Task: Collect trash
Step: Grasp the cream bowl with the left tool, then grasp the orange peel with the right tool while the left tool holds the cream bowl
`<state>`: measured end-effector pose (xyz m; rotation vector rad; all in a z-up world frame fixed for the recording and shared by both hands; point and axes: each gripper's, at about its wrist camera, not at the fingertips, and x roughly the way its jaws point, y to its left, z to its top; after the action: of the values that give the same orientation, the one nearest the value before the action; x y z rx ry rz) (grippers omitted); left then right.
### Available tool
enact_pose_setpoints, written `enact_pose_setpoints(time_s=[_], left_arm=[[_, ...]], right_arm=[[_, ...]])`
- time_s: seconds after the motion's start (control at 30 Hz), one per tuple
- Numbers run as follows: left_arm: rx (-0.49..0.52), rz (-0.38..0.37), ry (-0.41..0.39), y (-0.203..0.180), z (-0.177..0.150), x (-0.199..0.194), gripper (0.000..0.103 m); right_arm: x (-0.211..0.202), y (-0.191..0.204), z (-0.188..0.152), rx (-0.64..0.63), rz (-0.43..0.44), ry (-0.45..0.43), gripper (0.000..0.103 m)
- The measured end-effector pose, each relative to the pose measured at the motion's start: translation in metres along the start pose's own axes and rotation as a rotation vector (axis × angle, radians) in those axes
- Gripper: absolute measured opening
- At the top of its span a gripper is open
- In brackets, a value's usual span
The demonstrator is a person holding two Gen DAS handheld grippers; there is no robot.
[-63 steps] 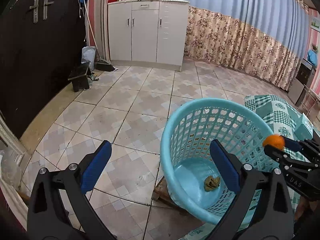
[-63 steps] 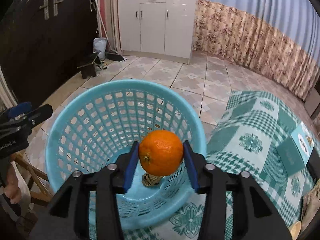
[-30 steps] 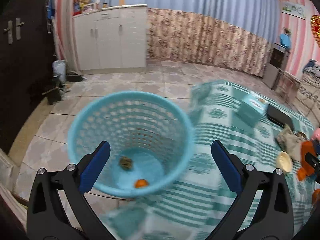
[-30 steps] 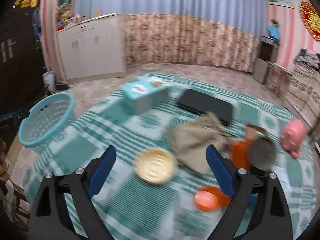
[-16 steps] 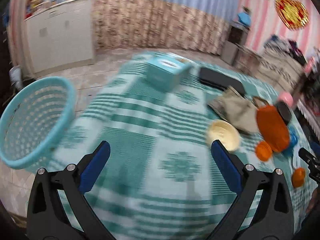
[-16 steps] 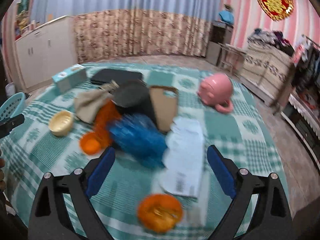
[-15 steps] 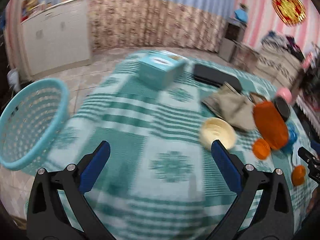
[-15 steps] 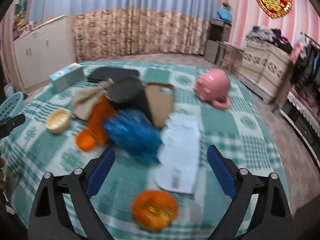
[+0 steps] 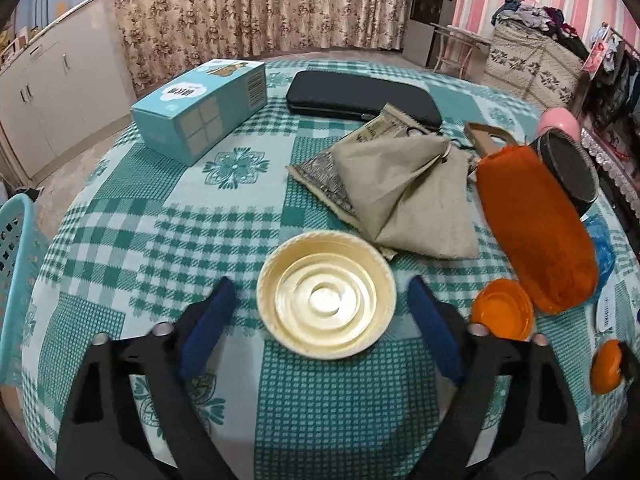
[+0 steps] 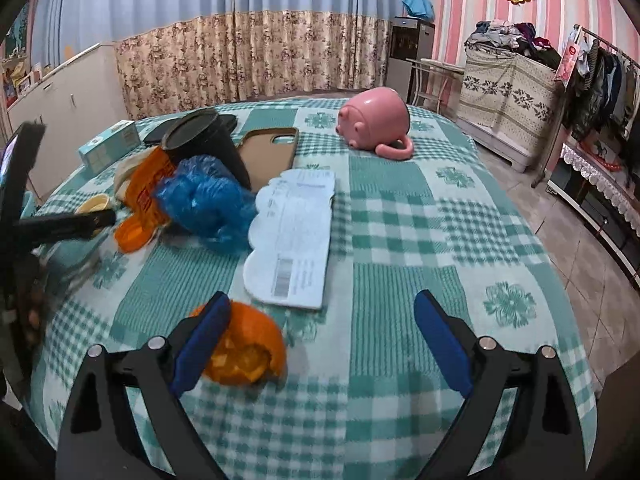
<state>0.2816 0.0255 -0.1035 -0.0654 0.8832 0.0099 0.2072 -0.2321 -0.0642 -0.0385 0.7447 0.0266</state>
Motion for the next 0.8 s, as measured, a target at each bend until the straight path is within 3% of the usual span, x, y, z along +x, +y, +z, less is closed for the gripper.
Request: enact_pose_setpoints(time_s=[0.07,0.1,0.5,0.67,0.7,0.8], left_arm=[[0.005,0.002,-0.003,0.0,-0.001,-0.002,0.061],[0.01,0.001,-0.005,0.001,-0.001,-0.003,0.06],[-0.037,0.034,-0.064,0.041,-0.033,-0.053,0.06],[-0.05,0.053,-0.087,0.059,-0.04,-0.069,0.06],[-0.048,0.059,-0.093,0.062,-0.042,-0.072,0.06],[-0.05,0.068,-0.107,0.071,-0.045,-0.081,0.06]], right_arm=[[-0.001,0.004,-0.004,-0.006,0.003,0.004,0.091],[-0.002,0.005,-0.005,-0.006,0.007,0.007,0.091],[-0.013,0.037,-0.014,-0.057,0.013,0.001,0.091],[-0.005,0.038,-0.015,-0.03,0.028,0.055,0.09],[-0.004,0.036,-0.015,-0.02,0.037,0.064,0.088],[-0.002,0.034,-0.017,-0.002,0.071,0.08,0.066]])
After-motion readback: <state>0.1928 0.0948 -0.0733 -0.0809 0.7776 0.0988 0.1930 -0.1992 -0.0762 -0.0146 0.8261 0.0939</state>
